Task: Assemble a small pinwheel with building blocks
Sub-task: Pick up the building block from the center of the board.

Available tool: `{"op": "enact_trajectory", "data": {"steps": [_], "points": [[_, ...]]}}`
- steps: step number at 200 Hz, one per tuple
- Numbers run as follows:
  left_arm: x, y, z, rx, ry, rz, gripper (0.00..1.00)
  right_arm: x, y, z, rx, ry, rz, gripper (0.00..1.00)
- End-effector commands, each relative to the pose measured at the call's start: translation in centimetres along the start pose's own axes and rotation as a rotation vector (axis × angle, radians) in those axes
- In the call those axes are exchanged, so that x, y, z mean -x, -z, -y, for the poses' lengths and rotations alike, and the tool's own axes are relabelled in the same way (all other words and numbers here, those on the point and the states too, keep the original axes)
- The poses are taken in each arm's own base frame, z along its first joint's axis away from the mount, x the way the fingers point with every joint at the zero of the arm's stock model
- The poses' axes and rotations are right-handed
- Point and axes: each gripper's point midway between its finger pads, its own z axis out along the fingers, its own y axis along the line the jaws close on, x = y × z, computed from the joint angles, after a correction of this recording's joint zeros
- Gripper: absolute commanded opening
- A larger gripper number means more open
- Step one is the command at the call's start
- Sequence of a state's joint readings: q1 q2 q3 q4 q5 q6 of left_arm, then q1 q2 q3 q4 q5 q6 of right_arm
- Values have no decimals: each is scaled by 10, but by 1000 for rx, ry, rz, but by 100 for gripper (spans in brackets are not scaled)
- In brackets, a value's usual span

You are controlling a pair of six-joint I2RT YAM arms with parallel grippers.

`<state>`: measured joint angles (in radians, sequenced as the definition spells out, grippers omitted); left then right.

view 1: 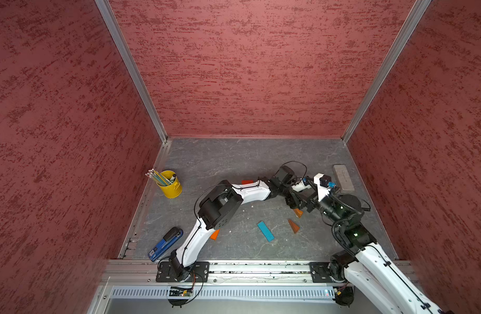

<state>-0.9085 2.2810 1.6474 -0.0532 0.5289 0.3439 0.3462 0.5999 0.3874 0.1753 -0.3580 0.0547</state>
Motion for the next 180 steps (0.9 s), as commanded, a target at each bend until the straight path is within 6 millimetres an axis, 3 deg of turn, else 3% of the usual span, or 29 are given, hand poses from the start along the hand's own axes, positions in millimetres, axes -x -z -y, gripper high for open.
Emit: {"op": "enact_trajectory", "data": {"steps": [1,116,180], "points": [[0,-7,-3,2,10,-2,83,14,5,-10,42,27,57,98],[-20,-42,2,39,-36,-141,82,19,10,-13,44,32,96,99],[-26,-54,-1,38,-27,-200,66,19,10,-12,38,30,95,99]]}}
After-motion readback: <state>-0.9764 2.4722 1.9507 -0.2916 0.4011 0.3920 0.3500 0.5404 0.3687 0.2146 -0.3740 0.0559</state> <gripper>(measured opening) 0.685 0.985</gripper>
